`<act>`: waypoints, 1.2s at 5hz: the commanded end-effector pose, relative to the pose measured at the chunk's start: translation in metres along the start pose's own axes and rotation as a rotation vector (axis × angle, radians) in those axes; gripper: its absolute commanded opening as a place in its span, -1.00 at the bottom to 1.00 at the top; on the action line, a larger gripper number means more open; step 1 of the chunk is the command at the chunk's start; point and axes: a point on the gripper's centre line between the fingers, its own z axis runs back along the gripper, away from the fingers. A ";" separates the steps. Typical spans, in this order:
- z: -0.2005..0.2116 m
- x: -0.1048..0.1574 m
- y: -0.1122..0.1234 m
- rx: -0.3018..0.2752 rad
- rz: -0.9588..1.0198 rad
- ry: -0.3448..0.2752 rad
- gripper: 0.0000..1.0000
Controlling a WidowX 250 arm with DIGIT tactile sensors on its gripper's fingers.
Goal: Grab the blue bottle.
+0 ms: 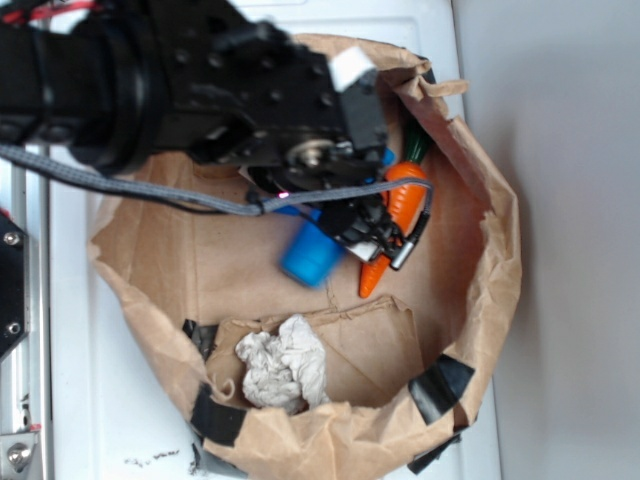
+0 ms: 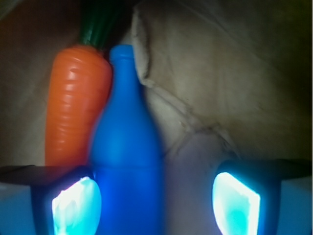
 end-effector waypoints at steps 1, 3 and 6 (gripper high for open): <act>-0.018 0.017 -0.001 -0.024 0.029 -0.062 -1.00; 0.018 0.003 -0.025 0.029 -0.032 -0.070 -1.00; 0.118 -0.010 -0.009 -0.149 -0.271 -0.053 -1.00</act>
